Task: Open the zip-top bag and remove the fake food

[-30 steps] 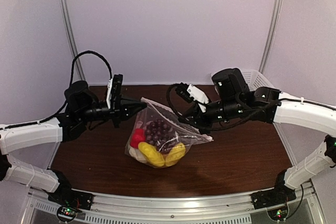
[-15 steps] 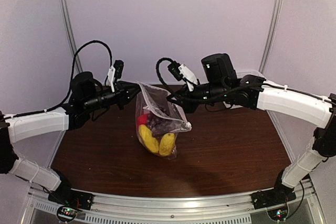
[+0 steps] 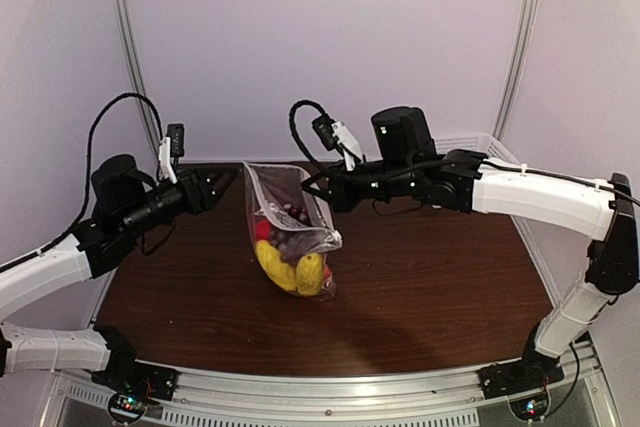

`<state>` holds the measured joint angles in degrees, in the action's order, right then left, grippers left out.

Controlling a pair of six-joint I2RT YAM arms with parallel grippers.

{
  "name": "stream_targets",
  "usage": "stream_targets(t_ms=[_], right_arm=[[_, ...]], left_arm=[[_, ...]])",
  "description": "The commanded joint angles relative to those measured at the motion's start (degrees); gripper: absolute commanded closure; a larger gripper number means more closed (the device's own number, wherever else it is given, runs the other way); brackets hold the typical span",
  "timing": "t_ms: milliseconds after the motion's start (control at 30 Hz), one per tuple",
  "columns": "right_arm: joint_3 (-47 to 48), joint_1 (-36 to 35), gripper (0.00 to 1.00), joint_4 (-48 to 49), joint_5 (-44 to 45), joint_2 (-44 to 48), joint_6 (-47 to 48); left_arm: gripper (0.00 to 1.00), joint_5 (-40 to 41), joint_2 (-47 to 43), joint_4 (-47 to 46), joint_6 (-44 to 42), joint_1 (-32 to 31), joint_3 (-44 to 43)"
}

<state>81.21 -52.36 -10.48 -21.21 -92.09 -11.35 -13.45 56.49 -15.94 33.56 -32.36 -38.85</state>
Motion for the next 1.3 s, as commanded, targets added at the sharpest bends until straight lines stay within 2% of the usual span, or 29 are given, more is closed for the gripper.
stream_targets(t_ms=[0,167,300,600,700,867,900,1067,1267], right_arm=[[0.9,-0.3,1.00,5.6,-0.9,-1.5,-4.1],[1.8,-0.5,1.00,6.5,-0.7,-2.6,-5.0],[1.9,-0.8,1.00,6.9,-0.5,-3.0,-5.2],[1.5,-1.0,1.00,6.0,0.1,-2.2,-4.6],[1.3,-1.0,1.00,6.1,0.0,-2.2,-4.5],[1.2,-1.0,1.00,6.3,0.1,-2.2,-4.3],[1.3,-1.0,1.00,6.4,0.0,-2.3,-4.3],[2.1,-1.0,1.00,8.0,-1.0,-3.6,-5.2],[9.1,-2.5,1.00,9.9,-3.0,-8.5,-6.9]], left_arm=[[0.34,3.6,-6.3,5.2,11.5,-2.4,4.5],[0.36,10.6,-10.5,3.2,18.7,-12.4,8.3],[0.40,15.1,-6.0,3.2,19.9,-17.9,6.0],[0.55,14.4,3.1,-3.0,22.1,-18.4,3.8],[0.66,14.5,4.0,-4.8,22.1,-18.4,3.5],[0.97,15.8,3.2,-5.7,21.0,-18.4,3.2],[1.00,16.7,2.5,-5.5,20.5,-18.3,3.2],[1.00,22.1,-2.6,-1.7,16.5,-18.1,2.0],[1.00,27.0,-6.8,10.3,9.6,-17.2,-5.2]])
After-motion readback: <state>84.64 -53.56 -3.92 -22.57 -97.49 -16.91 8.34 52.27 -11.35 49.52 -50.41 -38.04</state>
